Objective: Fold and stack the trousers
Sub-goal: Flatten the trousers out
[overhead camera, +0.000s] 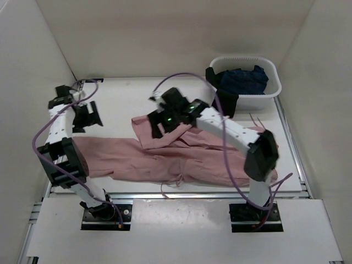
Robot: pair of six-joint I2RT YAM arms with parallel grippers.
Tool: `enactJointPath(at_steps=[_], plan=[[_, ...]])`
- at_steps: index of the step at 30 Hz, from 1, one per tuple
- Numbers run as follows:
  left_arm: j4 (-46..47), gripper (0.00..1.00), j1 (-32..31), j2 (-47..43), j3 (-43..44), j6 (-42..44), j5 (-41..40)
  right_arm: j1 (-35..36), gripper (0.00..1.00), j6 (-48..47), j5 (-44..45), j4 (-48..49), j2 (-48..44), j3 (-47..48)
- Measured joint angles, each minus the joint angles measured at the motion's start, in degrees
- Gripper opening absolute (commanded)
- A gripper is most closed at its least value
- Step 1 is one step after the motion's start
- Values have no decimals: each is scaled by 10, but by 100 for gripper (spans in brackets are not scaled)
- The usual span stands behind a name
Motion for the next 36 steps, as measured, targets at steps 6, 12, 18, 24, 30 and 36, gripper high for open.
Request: enactJointPath(at_steps=[6,12,18,24,30,36], plan=[[-14,100,-174,96,70,0,38,-167,71,106,121,30,-220,-200],[-14,100,-309,242,235,1,28,-358,72,199,245,13,-364,-338],[5,100,-327,363,328,1,-48,-504,77,219,262,-3,-367,-413],[15,66,-317,381,284,-1,-53,-637,78,245,247,21,-292,-435],[23,14,-317,381,274,1,-42,-654,70,266,227,49,-164,-422],[22,14,-243,379,295,1,-83,-653,0,282,233,38,-71,-379]])
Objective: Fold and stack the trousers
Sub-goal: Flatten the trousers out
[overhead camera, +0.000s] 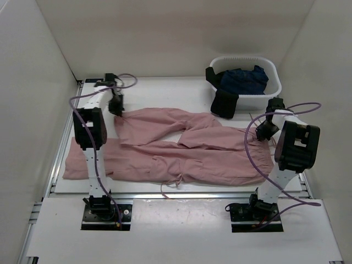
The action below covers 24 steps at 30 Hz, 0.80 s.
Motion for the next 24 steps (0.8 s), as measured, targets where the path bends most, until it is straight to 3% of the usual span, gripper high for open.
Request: enactJointPath(at_steps=[4,5,6,9,10,11,12,14,15,17,24], plan=[[18,15,105,-11,40,0,-42,0,0,4,4,14,-15,-18],[25,21,132,-21,42,0,-59,0,0,3,3,19,-25,-30],[29,33,150,-29,42,0,-71,0,0,0,1,22,-37,-44],[37,44,176,-50,42,-1,-101,8,0,-11,-9,21,-71,-72],[40,54,175,-54,42,0,-108,12,1,-16,-12,19,-78,-75],[42,76,170,-56,42,0,-117,17,6,-22,-14,17,-84,-75],[44,83,164,-56,42,4,-125,21,13,-26,-16,17,-89,-75],[48,93,155,-56,39,2,-136,28,39,-31,-17,13,-103,-77],[48,96,151,-56,36,1,-140,31,56,-37,-17,9,-114,-80],[50,98,151,-57,26,1,-143,32,64,-40,-16,-3,-138,-84],[43,99,223,-106,-90,1,-142,32,68,-46,-2,-42,-190,-47]])
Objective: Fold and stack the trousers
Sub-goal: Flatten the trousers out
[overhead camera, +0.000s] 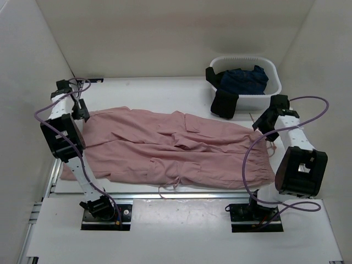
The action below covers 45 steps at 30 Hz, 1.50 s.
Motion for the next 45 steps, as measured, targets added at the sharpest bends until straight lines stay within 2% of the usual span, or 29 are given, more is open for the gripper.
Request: enactJointPath(at_steps=[3,6,10,11,13,14,15,17,20,21,23,24,25,28,37,38,43,45], plan=[[-21,99,18,-10,-34,0,9,0,70,6,1,-5,22,52],[-36,99,14,-9,-59,0,35,0,70,20,-2,0,86,126],[-50,66,3,8,-68,-3,63,-1,68,47,-10,14,184,166],[-51,42,0,12,-68,-3,66,-2,61,53,-14,12,206,166],[-51,18,-4,20,-68,-3,67,-4,52,66,-17,6,247,166],[-52,14,-4,23,-67,-1,65,-5,33,73,-19,3,264,166],[-51,14,-3,24,-67,-1,60,-7,25,73,-19,0,276,165],[-45,14,4,24,-68,-1,46,-13,11,87,-21,-6,277,165],[-29,14,25,25,-68,-1,17,-23,0,96,-26,12,260,137],[-21,20,34,26,-68,-1,7,-25,0,96,-27,17,253,127],[-14,38,48,27,-66,0,-7,-30,0,92,-28,23,243,113],[-12,52,54,27,-65,2,-12,-30,0,89,-28,23,241,111],[-11,78,59,27,-63,0,-16,-31,0,83,-29,23,241,111],[-11,93,60,27,-41,1,-17,-30,0,63,-30,23,240,111],[-3,97,16,65,135,0,23,-30,0,29,-33,5,238,132],[-1,100,10,76,145,0,25,-30,0,27,-33,3,237,135],[-12,100,-13,190,206,-5,35,-30,0,15,-33,-8,233,155],[0,100,-16,205,243,-1,27,-30,0,12,-33,-9,231,159]])
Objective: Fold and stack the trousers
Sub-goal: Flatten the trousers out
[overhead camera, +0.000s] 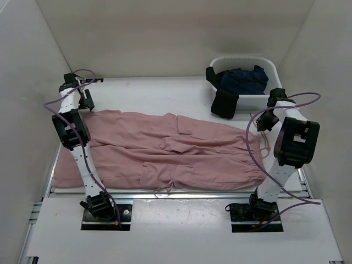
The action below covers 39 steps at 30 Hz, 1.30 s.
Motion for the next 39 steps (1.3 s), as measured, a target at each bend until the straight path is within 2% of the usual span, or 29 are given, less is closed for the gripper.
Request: enactJointPath(at_steps=[3,4,5,6,7,8,9,10,18,26,31,34,37,38,39], plan=[[14,97,-4,24,23,-1,-18,0,0,-7,1,-2,-4,1],[19,74,-4,27,25,-2,-19,0,0,-9,2,-2,-4,1],[22,57,-5,27,24,-4,-19,0,1,-11,2,-3,-4,1],[28,38,-6,27,19,-6,-15,0,10,-11,2,-5,-4,2],[38,17,-8,24,9,-6,-12,0,24,-13,1,-9,-4,3],[48,15,-10,17,-5,-5,-9,0,56,-12,0,-12,-4,4],[54,15,-11,12,-19,0,-11,0,64,-11,-1,-17,-5,6],[59,15,-12,5,-29,2,-10,0,67,-12,-3,-18,-5,7],[71,14,-15,-31,-89,3,-9,2,70,34,-45,-22,-11,7],[62,14,-15,-38,-97,2,-8,5,72,79,-25,-78,-48,-3],[57,14,-15,-43,-104,2,-9,5,72,98,-25,-71,-88,-50],[53,14,-15,-45,-105,2,-9,5,68,113,-26,-58,-70,-83],[45,14,-15,-50,-110,2,-9,5,51,120,-31,-45,-19,-80],[40,14,-15,-51,-110,2,-7,5,43,123,-31,-51,-10,-66],[35,14,-15,-52,-110,2,-5,5,14,127,-35,-50,-1,-54]])
